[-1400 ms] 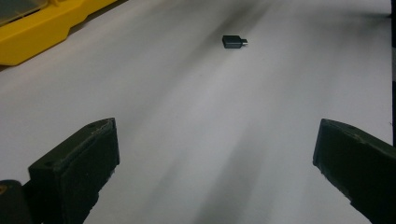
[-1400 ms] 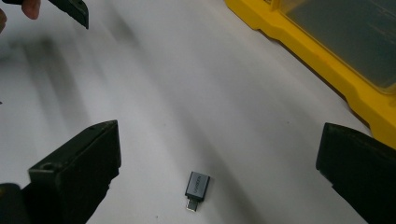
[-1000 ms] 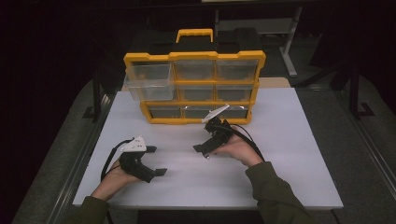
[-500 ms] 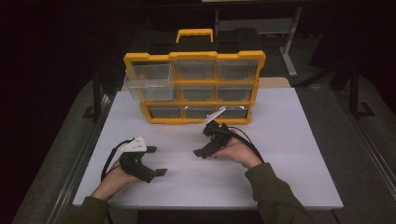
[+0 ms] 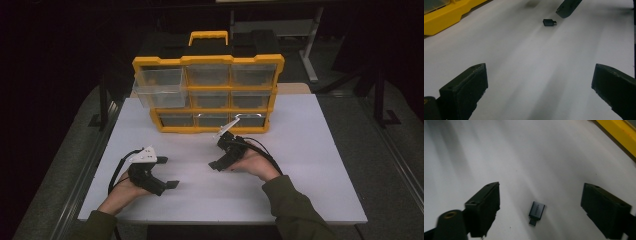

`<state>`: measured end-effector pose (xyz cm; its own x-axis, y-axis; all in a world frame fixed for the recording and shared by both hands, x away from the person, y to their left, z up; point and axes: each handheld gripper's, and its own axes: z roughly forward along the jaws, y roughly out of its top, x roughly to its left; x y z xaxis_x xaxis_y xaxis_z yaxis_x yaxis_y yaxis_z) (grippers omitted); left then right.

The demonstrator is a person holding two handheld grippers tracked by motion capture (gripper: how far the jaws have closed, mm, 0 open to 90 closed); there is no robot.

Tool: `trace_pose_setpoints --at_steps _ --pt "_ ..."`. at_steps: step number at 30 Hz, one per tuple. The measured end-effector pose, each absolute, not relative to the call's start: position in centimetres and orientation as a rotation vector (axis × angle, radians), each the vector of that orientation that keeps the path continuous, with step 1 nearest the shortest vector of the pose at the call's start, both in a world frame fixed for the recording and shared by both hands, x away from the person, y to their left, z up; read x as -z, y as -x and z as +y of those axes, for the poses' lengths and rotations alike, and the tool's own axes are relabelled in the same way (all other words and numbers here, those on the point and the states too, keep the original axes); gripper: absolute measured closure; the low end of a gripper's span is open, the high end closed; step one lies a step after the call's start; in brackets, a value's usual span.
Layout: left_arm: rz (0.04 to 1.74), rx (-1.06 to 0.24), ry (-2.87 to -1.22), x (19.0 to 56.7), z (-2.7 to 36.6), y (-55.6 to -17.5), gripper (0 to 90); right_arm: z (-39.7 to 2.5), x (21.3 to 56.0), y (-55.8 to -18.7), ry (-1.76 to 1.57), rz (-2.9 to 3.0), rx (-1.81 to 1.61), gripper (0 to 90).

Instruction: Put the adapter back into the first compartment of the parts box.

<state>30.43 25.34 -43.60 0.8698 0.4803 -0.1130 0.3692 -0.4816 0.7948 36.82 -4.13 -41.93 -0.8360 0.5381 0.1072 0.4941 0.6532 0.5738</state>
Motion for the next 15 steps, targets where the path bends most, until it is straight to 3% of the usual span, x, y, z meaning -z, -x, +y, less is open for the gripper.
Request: trace_pose_setpoints --at_steps 15 --pt "0.614 -0.161 -2.124 43.57 25.38 -30.4 3.0 -4.13 42.04 -36.78 -0.864 2.809 -0.904 40.7"
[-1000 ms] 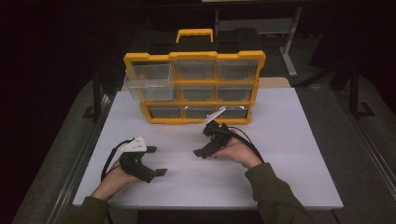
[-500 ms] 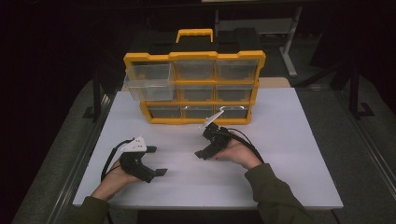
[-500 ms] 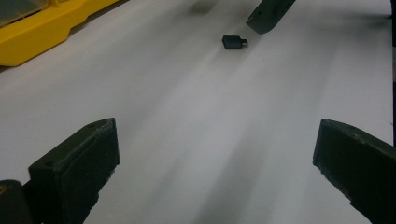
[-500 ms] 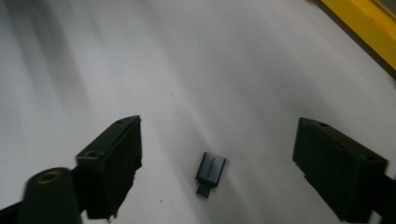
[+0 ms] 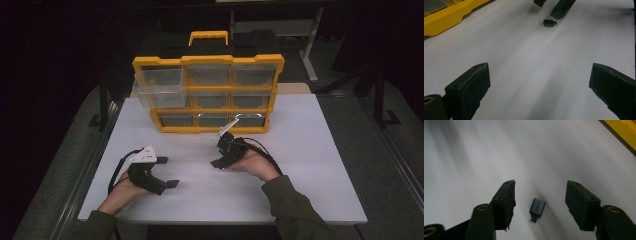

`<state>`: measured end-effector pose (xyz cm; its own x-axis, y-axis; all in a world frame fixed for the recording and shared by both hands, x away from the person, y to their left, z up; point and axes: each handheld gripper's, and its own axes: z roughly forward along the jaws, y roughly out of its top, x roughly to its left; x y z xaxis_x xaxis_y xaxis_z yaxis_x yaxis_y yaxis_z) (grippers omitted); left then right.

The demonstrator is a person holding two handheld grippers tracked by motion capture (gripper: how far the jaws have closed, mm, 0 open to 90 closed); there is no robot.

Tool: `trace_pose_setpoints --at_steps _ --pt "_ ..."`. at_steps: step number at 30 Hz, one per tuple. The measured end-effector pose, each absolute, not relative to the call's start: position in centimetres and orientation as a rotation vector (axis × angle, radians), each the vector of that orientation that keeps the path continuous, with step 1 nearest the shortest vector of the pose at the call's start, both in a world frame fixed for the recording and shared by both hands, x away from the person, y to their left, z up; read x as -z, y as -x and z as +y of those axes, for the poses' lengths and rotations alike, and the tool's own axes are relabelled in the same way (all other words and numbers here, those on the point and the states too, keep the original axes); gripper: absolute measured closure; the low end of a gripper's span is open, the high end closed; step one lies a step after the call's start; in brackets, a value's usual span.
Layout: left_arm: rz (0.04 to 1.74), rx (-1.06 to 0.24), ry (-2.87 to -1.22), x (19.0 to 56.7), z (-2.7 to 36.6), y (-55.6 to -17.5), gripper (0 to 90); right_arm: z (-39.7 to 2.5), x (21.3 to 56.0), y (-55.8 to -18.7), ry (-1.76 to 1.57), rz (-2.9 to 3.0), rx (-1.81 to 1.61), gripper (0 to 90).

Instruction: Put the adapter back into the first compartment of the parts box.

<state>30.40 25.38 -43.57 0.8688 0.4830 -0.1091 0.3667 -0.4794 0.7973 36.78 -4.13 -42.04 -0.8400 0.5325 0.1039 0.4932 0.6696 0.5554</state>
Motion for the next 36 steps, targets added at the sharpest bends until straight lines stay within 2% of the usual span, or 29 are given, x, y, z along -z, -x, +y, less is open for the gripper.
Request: trace_pose_setpoints --at_steps 11,23,36 --pt "0.614 -0.161 -2.126 43.6 25.4 -30.4 3.0 -3.9 42.6 -36.8 -0.866 2.848 -0.864 55.7" --pt "0.613 -0.16 -2.127 43.6 25.3 -30.4 3.0 -3.6 43.1 -36.8 -0.856 2.859 -0.811 64.7" --pt "0.611 -0.159 -2.127 43.6 25.3 -30.4 3.1 -3.5 43.5 -36.8 -0.841 2.875 -0.764 70.6"
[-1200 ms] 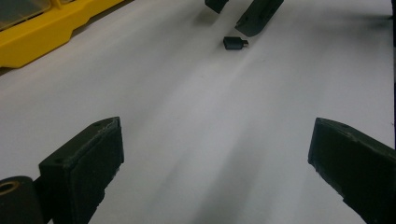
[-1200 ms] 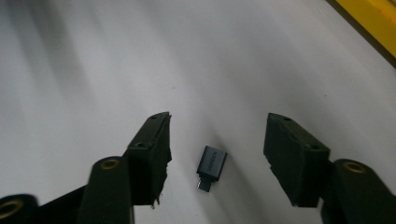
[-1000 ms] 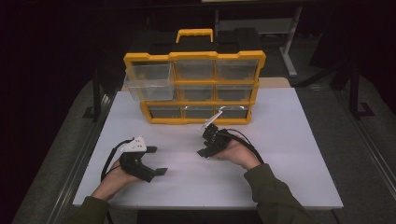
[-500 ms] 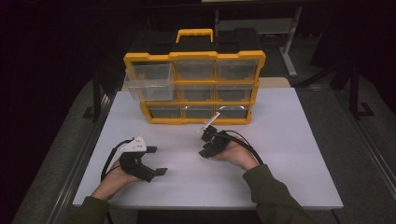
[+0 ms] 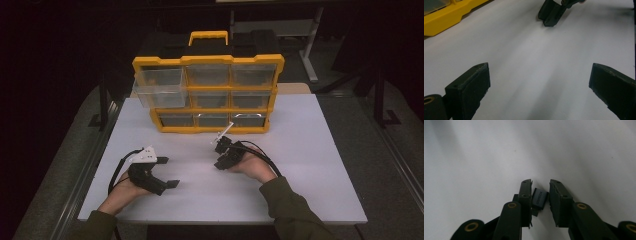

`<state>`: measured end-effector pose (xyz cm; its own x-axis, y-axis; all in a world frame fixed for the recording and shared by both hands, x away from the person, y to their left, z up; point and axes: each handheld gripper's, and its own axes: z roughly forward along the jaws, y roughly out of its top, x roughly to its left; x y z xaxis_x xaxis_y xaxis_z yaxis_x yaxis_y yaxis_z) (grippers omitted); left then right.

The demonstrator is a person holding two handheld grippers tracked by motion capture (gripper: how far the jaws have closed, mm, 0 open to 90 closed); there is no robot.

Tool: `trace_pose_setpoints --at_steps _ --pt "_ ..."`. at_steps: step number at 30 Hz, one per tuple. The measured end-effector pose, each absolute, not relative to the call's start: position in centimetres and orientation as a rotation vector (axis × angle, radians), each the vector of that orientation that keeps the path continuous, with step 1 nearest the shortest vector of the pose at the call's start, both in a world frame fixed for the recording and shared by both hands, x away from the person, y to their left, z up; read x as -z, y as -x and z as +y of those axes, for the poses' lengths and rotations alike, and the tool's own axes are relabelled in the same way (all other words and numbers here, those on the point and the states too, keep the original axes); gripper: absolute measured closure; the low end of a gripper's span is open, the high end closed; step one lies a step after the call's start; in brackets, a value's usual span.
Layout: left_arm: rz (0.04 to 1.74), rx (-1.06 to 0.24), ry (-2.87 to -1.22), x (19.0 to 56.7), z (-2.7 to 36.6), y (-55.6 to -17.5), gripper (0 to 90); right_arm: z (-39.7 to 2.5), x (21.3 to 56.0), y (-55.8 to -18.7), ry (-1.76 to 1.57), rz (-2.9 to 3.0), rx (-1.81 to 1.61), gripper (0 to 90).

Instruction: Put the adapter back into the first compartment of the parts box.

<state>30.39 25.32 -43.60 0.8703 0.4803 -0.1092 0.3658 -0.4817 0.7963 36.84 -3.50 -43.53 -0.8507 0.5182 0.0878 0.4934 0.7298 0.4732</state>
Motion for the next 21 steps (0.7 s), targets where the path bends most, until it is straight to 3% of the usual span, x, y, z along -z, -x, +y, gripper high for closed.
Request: trace_pose_setpoints --at_steps 21 --pt "0.612 -0.16 -2.126 43.58 25.31 -30.35 3.2 -3.43 43.62 -36.47 -0.788 2.859 -0.734 75.4"
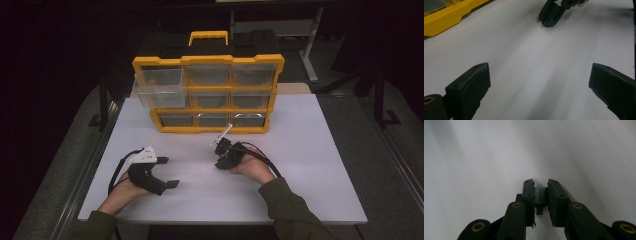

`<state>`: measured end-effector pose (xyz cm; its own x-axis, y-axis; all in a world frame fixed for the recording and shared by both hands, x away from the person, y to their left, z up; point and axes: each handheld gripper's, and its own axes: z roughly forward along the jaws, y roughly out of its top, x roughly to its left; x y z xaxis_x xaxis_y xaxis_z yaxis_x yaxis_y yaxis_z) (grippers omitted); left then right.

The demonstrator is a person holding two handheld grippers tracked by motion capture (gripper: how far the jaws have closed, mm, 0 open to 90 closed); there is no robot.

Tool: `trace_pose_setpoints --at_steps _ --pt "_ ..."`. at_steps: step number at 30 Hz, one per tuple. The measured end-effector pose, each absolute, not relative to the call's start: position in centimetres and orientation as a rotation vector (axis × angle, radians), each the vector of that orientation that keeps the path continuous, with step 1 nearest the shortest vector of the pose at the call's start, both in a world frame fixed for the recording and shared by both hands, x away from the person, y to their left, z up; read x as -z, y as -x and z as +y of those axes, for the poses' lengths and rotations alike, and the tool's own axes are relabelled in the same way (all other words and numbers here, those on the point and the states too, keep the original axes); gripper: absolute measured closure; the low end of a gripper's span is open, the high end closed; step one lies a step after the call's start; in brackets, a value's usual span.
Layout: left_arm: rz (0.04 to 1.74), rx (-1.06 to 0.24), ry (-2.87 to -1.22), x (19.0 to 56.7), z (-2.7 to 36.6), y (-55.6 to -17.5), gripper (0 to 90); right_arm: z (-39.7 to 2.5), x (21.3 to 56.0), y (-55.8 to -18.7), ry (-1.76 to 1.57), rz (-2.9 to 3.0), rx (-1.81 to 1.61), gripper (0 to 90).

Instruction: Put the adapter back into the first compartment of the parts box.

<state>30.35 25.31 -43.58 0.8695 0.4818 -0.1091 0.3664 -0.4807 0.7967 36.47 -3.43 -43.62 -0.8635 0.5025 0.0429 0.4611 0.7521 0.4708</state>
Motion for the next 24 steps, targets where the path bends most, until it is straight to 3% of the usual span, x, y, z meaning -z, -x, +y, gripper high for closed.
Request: trace_pose_setpoints --at_steps 24 --pt "0.609 -0.144 -2.138 43.8 25.1 -30.3 0.0 -4.2 41.5 -36.7 -0.749 2.899 -0.844 75.3"
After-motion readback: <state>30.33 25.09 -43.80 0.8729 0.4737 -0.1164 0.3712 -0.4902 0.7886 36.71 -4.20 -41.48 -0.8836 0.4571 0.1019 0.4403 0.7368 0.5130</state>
